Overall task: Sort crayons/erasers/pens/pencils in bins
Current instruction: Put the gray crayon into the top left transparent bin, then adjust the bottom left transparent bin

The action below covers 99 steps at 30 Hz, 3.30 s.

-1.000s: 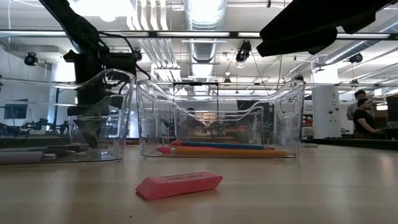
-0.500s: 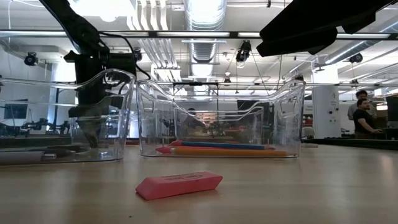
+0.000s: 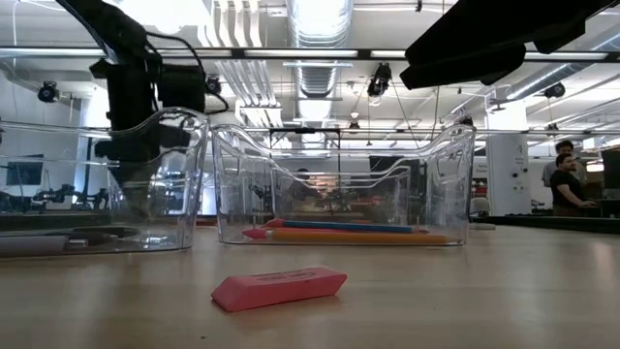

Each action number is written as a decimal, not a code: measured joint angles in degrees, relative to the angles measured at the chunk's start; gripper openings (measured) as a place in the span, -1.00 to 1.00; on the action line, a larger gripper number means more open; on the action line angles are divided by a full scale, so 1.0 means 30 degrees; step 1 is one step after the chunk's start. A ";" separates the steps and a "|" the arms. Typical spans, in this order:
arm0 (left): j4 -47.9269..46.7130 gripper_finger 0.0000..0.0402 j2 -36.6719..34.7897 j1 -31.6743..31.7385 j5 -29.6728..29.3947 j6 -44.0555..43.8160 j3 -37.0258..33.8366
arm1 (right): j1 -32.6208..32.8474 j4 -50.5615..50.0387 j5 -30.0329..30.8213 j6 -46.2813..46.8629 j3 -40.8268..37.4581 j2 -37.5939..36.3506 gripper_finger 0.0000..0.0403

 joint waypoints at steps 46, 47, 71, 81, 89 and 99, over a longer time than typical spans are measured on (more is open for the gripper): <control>-0.7731 -0.34 -0.4134 -0.4165 0.3124 0.0095 0.8606 | -0.0335 -0.0010 0.0000 -0.1326 0.0000 0.0000 0.18; -0.7730 -0.38 -0.4348 -0.5801 0.2944 -0.0915 0.8384 | -0.0335 -0.0010 0.0000 -0.1348 0.0000 0.0000 0.18; -0.5330 -0.72 0.0777 -1.3656 -0.2903 -0.8036 0.1823 | -0.0248 0.0034 -0.0182 0.0147 0.0007 0.0000 0.18; -0.5239 -0.72 0.0661 -0.8729 -0.5130 -0.5863 0.1829 | -0.0248 -0.0022 -0.0591 -0.0098 0.0007 0.0000 0.18; -0.3488 -0.72 0.0528 -0.6572 -0.6489 -0.5441 0.1830 | -0.0248 -0.0015 -0.0590 -0.0015 0.0007 0.0000 0.18; -0.2329 -0.72 0.0172 -0.6149 -0.5901 -0.4837 0.3752 | -0.0248 -0.0008 -0.0590 -0.0007 0.0007 0.0000 0.18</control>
